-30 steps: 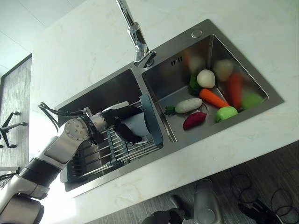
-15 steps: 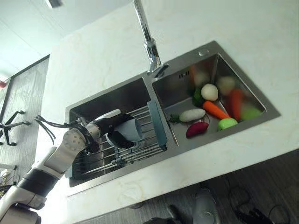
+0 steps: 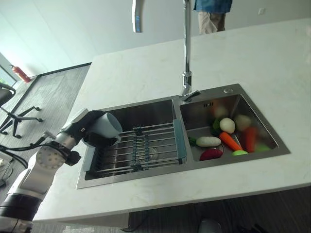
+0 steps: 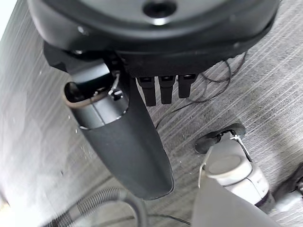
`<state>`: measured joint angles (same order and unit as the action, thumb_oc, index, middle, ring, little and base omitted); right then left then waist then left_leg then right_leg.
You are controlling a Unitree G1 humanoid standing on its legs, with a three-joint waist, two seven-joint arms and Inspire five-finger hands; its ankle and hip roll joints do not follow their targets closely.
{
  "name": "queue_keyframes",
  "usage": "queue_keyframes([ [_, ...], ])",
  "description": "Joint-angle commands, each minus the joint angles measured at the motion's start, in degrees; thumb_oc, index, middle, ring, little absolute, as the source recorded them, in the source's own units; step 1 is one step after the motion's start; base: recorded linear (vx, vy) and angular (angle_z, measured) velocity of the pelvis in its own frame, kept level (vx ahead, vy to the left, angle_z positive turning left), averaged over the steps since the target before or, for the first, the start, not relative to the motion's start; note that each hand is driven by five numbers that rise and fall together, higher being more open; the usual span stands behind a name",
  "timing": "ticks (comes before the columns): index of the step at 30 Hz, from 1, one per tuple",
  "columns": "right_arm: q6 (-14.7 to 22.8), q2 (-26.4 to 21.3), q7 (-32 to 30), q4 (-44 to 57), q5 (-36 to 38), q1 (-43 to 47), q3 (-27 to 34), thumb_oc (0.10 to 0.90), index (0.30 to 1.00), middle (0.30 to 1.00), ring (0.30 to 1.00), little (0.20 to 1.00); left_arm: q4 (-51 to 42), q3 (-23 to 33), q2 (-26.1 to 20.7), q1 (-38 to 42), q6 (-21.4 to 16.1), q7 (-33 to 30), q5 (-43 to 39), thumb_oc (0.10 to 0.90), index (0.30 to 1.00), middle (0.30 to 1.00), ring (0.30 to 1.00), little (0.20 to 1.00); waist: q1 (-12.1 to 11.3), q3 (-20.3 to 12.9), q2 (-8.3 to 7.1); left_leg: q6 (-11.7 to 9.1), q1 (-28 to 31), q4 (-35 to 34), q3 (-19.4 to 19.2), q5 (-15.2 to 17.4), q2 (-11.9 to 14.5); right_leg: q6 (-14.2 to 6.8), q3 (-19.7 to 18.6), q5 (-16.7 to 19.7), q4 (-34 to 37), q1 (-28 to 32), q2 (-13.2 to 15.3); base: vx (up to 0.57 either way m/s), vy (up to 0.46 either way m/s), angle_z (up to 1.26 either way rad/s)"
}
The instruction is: Place the dishes in the dishwasher.
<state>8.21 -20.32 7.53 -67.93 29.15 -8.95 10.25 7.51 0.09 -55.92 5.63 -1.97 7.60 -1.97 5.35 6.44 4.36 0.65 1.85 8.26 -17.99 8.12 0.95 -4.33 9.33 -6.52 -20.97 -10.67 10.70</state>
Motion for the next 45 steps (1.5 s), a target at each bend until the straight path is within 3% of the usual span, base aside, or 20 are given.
queue_keyframes([
  [1, 1.3, -1.4, 0.6, -1.0, -4.7, -1.0, -1.0, 0.800, 0.900, 0.900, 0.900, 0.900, -4.0, 11.0, -2.3, 4.5, -6.4, -9.4, -2.9, 0.400, 0.300, 0.300, 0.300, 0.300, 0.2, -1.9, 0.84, -1.1, -5.0, 8.9, 4.4, 7.1, 1.6, -4.2, 0.2, -4.8, 3.8, 5.4, -0.6, -0.01, -0.050, 0.38],
  [4, 1.6, -1.1, 2.0, -1.8, -7.8, -0.2, -2.8, 0.800, 0.900, 0.900, 0.900, 0.900, -6.6, 14.9, 0.4, -0.1, -7.4, -14.9, -2.6, 0.400, 0.300, 0.300, 0.300, 0.300, -2.5, -1.7, 0.16, -1.2, -5.0, 8.9, 6.9, 7.1, 1.3, -3.9, 2.5, -5.7, 3.8, 6.5, -0.2, -0.03, -0.069, 0.40],
  [11, 3.3, -0.9, 3.7, -1.7, -12.3, 1.7, -8.0, 0.800, 0.900, 0.900, 0.900, 0.900, -8.6, 21.7, 6.4, -9.9, -13.7, -26.6, -2.2, 0.400, 0.300, 0.300, 0.300, 0.300, -8.7, -0.8, -0.42, -2.4, -7.7, 8.9, 13.5, 4.2, 0.3, -2.2, 6.6, -7.0, 3.8, 7.0, -0.2, -0.08, -0.087, 0.47],
  [14, 3.6, -1.5, 4.0, -2.1, -14.2, 3.3, -10.7, 0.800, 0.900, 0.900, 0.900, 0.900, -8.8, 24.6, 9.4, -13.0, -17.9, -30.7, -2.2, 0.400, 0.300, 0.300, 0.300, 0.300, -11.7, 0.9, 0.67, -4.0, -10.7, 8.9, 17.0, 1.7, 0.5, -1.4, 9.3, -7.7, 3.8, 7.9, -0.5, -0.17, -0.025, 0.60],
  [16, 3.8, -1.4, 3.6, -2.6, -13.9, 3.9, -11.3, 0.800, 0.900, 0.900, 0.900, 0.900, -8.6, 25.6, 10.1, -13.8, -19.6, -31.9, -2.8, 0.400, 0.300, 0.300, 0.300, 0.300, -12.3, 1.1, 1.23, -4.5, -12.1, 8.9, 17.1, 1.0, 1.0, -1.5, 10.8, -7.9, 3.8, 7.8, -0.4, -0.19, 0.033, 0.80],
  [17, 4.1, -1.2, 3.2, -3.1, -13.2, 3.9, -11.2, 0.800, 0.900, 0.900, 0.900, 0.900, -8.4, 26.0, 10.9, -14.0, -21.4, -32.6, -3.3, 0.400, 0.300, 0.300, 0.300, 0.300, -12.1, 1.2, 1.60, -4.9, -13.0, 8.9, 14.6, 0.7, 2.4, -1.8, 13.2, -8.0, 3.8, 8.1, 0.3, -0.14, 0.039, 0.90],
  [18, 4.2, -0.7, 2.0, -3.7, -10.1, 3.4, -10.1, 0.800, 0.900, 0.900, 0.900, 0.900, -7.4, 25.6, 12.3, -12.9, -25.4, -31.2, -4.7, 0.400, 0.300, 0.300, 0.300, 0.300, -10.9, 0.9, 1.73, -6.3, -12.2, 8.9, 7.7, 1.1, 6.0, -2.8, 17.5, -8.5, 3.8, 9.6, 2.1, -0.13, 0.062, 0.97],
  [19, 4.3, -0.6, 1.7, -3.7, -9.8, 3.1, -9.9, 0.800, 0.900, 0.900, 0.900, 0.900, -6.9, 25.4, 12.6, -12.4, -26.0, -31.7, -5.0, 0.400, 0.300, 0.300, 0.300, 0.300, -10.3, 1.0, 1.79, -6.5, -11.8, 8.9, 5.6, 0.9, 7.0, -3.0, 18.9, -8.4, 3.8, 10.0, 2.7, -0.16, 0.141, 1.94],
  [21, 4.3, 0.2, -0.1, -3.4, -7.4, 2.3, -8.8, 0.800, 0.900, 0.900, 0.900, 0.900, -6.0, 23.4, 14.7, -9.5, -28.7, -33.6, -5.3, 0.400, 0.300, 0.300, 0.300, 0.300, -7.7, 0.9, 1.83, -7.3, -9.8, 8.9, -3.5, -1.3, 12.1, -3.5, 23.9, -6.6, 3.8, 11.0, 5.2, -0.22, 0.264, 3.38],
  [23, 3.7, 0.4, -1.0, -2.8, -8.1, 2.5, -7.9, 0.800, 0.900, 0.900, 0.900, 0.900, -5.9, 22.0, 16.6, -8.2, -29.9, -37.4, -3.2, 0.400, 0.300, 0.300, 0.300, 0.300, -7.1, 1.1, 1.52, -7.4, -8.6, 8.9, -4.7, -1.7, 13.0, -3.3, 24.8, -5.7, 3.8, 11.2, 5.9, -0.14, 0.349, 2.03],
  [25, 3.0, 0.2, -1.3, -2.4, -7.4, 2.7, -6.8, 0.800, 0.900, 0.900, 0.900, 0.900, -6.8, 21.3, 19.0, -7.6, -31.5, -40.2, -1.5, 0.400, 0.300, 0.300, 0.300, 0.300, -7.8, 1.2, 0.69, -7.6, -7.2, 8.9, -2.6, -2.7, 12.3, -2.9, 24.2, -5.4, 3.8, 11.4, 6.4, -0.06, 0.408, 0.58],
  [28, 2.7, 0.6, -1.8, -2.8, -5.7, 2.2, -5.2, 0.800, 0.900, 0.900, 0.900, 0.900, -8.9, 20.7, 21.1, -7.0, -31.0, -40.3, -0.7, 0.400, 0.300, 0.300, 0.300, 0.300, -7.7, 0.8, 0.26, -6.5, -5.9, 8.9, -2.2, 1.0, 11.1, -4.1, 24.2, -3.8, 3.8, 11.8, 8.3, 0.04, 0.458, 0.20],
  [32, 3.4, 2.1, -0.4, -3.0, -5.1, 1.4, -4.1, 0.800, 0.900, 0.900, 0.900, 0.900, -9.6, 20.2, 21.3, -6.3, -29.5, -40.5, 1.1, 0.400, 0.300, 0.300, 0.300, 0.300, -8.8, 0.5, -0.48, -3.8, -4.0, 8.9, -1.0, 5.1, 6.3, -6.3, 24.2, -0.4, 3.8, 12.2, 12.1, 0.12, 0.359, 0.45],
  [34, 4.3, 3.5, -1.0, -1.1, -7.7, 1.2, -5.0, 0.800, 0.900, 0.900, 0.900, 0.900, -11.4, 19.9, 21.3, -6.1, -27.2, -39.4, 1.6, 0.400, 0.300, 0.300, 0.300, 0.300, -9.5, 0.6, -0.33, -1.8, -3.8, 8.9, -0.6, 6.2, 4.1, -5.9, 23.8, 0.5, 3.8, 13.7, 12.9, 0.14, 0.410, 0.32],
  [36, 4.0, 4.1, -1.3, 0.3, -7.3, 1.2, -5.5, 0.800, 0.900, 0.900, 0.900, 0.900, -11.4, 19.1, 21.2, -5.7, -26.6, -38.7, 1.8, 0.400, 0.300, 0.300, 0.300, 0.300, -9.2, 0.8, -0.09, -1.1, -3.9, 8.9, -0.1, 6.4, 3.5, -5.6, 23.3, 0.6, 3.8, 14.2, 12.4, 0.07, 0.247, 0.34],
  [38, 3.8, 5.0, -1.6, 2.2, -7.5, 1.4, -6.3, 0.800, 0.900, 0.900, 0.900, 0.900, -10.8, 17.2, 20.5, -4.4, -26.5, -38.2, 1.3, 0.400, 0.300, 0.300, 0.300, 0.300, -8.2, 1.2, 0.37, 0.1, -4.0, 8.9, 2.0, 6.9, 2.3, -5.6, 20.7, 2.6, 3.8, 14.6, 10.8, 0.08, 0.198, 0.42],
  [39, 4.2, 5.4, -1.5, 2.8, -8.6, 1.6, -6.7, 0.800, 0.900, 0.900, 0.900, 0.900, -9.9, 15.7, 20.0, -3.3, -27.2, -37.5, 0.9, 0.400, 0.300, 0.300, 0.300, 0.300, -7.1, 1.6, 0.55, 0.6, -4.3, 8.9, 4.3, 7.2, 1.7, -5.5, 17.3, 2.2, 3.8, 14.0, 8.5, 0.03, 0.105, 0.55],
  [40, 4.6, 5.9, -2.3, 3.6, -7.8, 1.7, -7.7, 0.800, 0.900, 0.900, 0.900, 0.900, -9.1, 13.1, 19.5, -1.6, -28.9, -35.5, -0.3, 0.400, 0.300, 0.300, 0.300, 0.300, -5.1, 2.3, 0.62, 1.6, -5.5, 8.9, 7.7, 6.0, 0.8, -4.0, 11.8, -1.1, 3.8, 11.9, 2.9, 0.03, 0.038, 0.98],
  [42, 3.7, 6.0, -2.6, 5.2, -6.5, 1.6, -9.2, 0.800, 0.900, 0.900, 0.900, 0.900, -9.5, 10.7, 19.5, -0.6, -28.8, -33.1, -1.3, 0.400, 0.300, 0.300, 0.300, 0.300, -3.5, 2.6, -0.40, 2.0, -6.0, 8.9, 11.9, 6.3, -1.3, -2.8, 5.5, -4.4, 3.8, 10.5, -1.9, 0.09, -0.021, 2.69],
  [45, 0.7, 5.2, 2.0, 3.7, -2.4, 1.4, -9.1, 0.800, 0.900, 0.900, 0.900, 0.900, -9.1, 8.2, 20.3, -0.1, -30.3, -28.9, -1.8, 0.400, 0.300, 0.300, 0.300, 0.300, -2.9, 1.9, -2.03, 2.0, -7.4, 8.9, 15.8, 6.6, -4.2, -3.3, -1.5, -3.6, 3.8, 6.1, -3.3, 0.10, -0.155, 1.30],
])
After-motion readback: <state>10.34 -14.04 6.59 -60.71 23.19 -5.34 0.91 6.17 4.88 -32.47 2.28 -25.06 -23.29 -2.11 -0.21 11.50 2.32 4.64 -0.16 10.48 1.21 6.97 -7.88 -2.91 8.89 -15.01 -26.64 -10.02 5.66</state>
